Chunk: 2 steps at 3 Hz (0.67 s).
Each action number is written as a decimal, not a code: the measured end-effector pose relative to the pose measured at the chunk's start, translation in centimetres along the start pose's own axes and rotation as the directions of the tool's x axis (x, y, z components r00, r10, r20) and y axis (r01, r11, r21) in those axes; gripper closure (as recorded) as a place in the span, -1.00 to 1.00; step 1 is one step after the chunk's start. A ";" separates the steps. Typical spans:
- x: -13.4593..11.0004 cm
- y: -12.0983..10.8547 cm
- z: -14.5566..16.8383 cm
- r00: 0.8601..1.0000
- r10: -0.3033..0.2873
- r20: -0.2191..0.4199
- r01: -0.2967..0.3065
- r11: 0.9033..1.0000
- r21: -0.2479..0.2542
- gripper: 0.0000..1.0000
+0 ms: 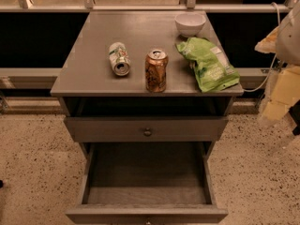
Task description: Place orange can into middle drawer
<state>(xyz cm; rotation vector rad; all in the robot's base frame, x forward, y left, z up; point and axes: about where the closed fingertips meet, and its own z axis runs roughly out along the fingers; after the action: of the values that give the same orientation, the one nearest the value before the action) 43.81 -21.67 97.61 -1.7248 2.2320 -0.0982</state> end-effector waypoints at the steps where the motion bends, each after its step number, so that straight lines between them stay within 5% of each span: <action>1: 0.0 0.0 0.0 1.000 0.000 0.000 0.000 1.000 0.000 -1.00; 2: -3.5 -2.6 1.4 0.997 -0.042 0.070 0.043 0.999 -0.010 -1.00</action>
Offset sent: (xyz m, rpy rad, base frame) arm 0.1113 0.0852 -0.0005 0.1713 -0.0229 0.1887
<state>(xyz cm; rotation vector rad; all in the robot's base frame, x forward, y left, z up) 47.44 -18.88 97.66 -1.7550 2.1510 -0.0346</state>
